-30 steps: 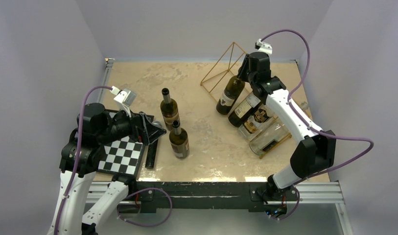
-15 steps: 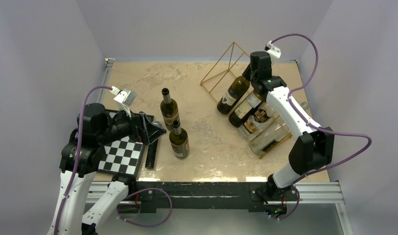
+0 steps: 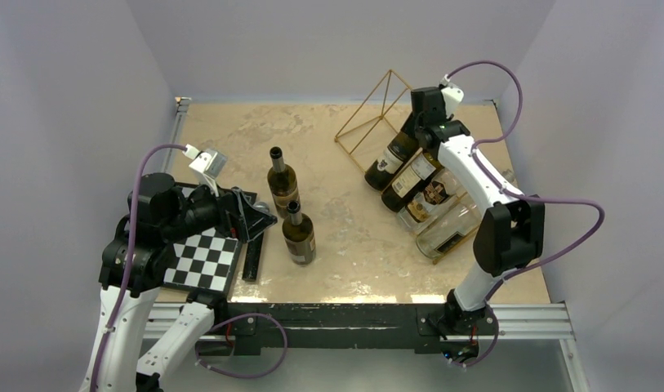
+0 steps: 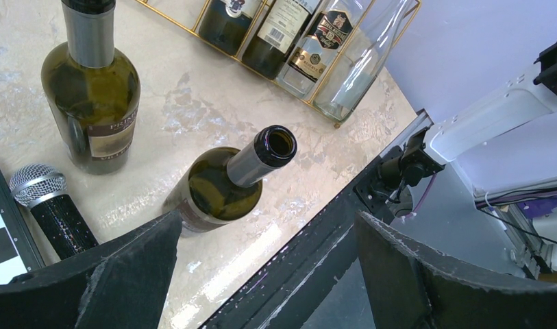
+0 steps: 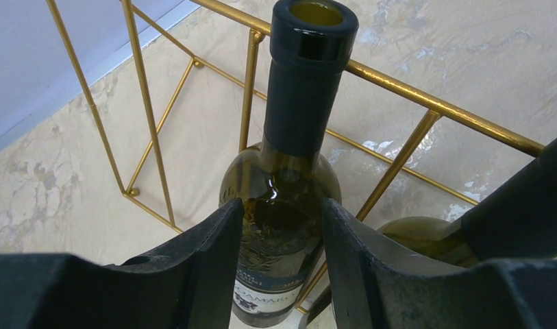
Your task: Put the wine bottle on the wine rack
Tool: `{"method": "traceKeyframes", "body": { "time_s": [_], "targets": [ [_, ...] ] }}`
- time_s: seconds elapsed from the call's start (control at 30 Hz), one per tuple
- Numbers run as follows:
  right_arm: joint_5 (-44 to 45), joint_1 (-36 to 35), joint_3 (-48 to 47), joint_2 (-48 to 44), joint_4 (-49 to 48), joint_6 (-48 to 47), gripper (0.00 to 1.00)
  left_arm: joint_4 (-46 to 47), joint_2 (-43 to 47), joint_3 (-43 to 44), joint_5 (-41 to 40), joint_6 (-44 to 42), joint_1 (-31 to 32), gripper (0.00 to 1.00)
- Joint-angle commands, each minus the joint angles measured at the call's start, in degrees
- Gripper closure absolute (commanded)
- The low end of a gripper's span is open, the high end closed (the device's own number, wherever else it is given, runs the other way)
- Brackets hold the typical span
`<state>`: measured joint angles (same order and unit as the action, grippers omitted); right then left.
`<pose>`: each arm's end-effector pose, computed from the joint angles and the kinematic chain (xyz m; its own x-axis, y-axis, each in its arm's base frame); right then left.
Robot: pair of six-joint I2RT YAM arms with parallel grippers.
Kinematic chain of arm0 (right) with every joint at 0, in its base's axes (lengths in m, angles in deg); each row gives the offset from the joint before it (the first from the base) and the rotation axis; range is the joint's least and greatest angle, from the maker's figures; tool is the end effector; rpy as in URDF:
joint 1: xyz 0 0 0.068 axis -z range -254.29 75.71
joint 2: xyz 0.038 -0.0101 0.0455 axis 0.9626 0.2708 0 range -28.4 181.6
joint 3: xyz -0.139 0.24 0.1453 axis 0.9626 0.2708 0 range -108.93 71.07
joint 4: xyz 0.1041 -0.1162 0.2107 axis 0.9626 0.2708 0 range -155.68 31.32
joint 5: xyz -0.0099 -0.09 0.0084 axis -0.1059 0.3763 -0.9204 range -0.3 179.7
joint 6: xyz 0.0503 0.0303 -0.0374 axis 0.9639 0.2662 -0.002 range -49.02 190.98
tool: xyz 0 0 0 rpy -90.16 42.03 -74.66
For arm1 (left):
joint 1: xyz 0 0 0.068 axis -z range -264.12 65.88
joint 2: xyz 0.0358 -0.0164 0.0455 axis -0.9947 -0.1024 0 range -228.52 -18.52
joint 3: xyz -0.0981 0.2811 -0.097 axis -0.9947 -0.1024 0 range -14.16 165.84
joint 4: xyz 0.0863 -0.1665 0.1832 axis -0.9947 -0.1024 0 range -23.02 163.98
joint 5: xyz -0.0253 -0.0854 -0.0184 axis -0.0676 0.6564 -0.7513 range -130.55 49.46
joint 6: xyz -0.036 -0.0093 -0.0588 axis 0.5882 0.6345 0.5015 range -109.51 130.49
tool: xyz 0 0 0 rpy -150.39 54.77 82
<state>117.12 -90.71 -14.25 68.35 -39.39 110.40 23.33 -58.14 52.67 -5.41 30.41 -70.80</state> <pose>0.3979 0.0899 0.3510 -0.3908 0.4724 -0.7900 0.4485 0.8472 0.2847 0.0764 -0.0515 0.4262 -0.6032 -0.1435 -0.7846 0.5283 0.6650 -0.5278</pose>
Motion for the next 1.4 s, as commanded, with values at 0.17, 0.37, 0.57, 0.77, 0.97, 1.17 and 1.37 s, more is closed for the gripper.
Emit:
{"method": "traceKeyframes", "body": {
  "time_s": [0.17,0.37,0.57,0.77,0.97,1.17,1.37],
  "targets": [
    [-0.79,0.34,-1.34,-1.35,2.29,1.53,0.48,1.7,0.3,-0.29,-0.18,-0.33,0.43,0.01],
    [-1.59,0.1,-2.49,-6.32,1.35,-3.2,0.27,1.81,0.5,-0.17,0.16,-0.32,0.47,0.01],
    [-17.47,-0.49,-5.49,-12.91,3.29,-13.57,0.02,2.29,0.85,0.43,0.84,-0.5,0.4,0.01],
    [-44.63,-3.34,-1.59,-20.6,3.13,-21.8,0.01,1.82,1.03,1.2,-1.29,-0.67,0.47,0.01],
    [-55.93,-14.86,0.71,-25.19,3.24,-31.03,0.01,1.23,1.45,1.26,-1.76,-0.24,0.41,0.01],
    [-53.12,-28.98,5.1,-26.53,-4.19,-35.47,0.01,-1.13,3.23,1.82,-3.28,-0.31,0.4,0.01],
    [-38.76,-37.93,13.46,-27.54,-17.06,-34.48,0.02,-4.09,5.59,3.13,-5.82,-1.1,0.39,0.01]
  ]
}}
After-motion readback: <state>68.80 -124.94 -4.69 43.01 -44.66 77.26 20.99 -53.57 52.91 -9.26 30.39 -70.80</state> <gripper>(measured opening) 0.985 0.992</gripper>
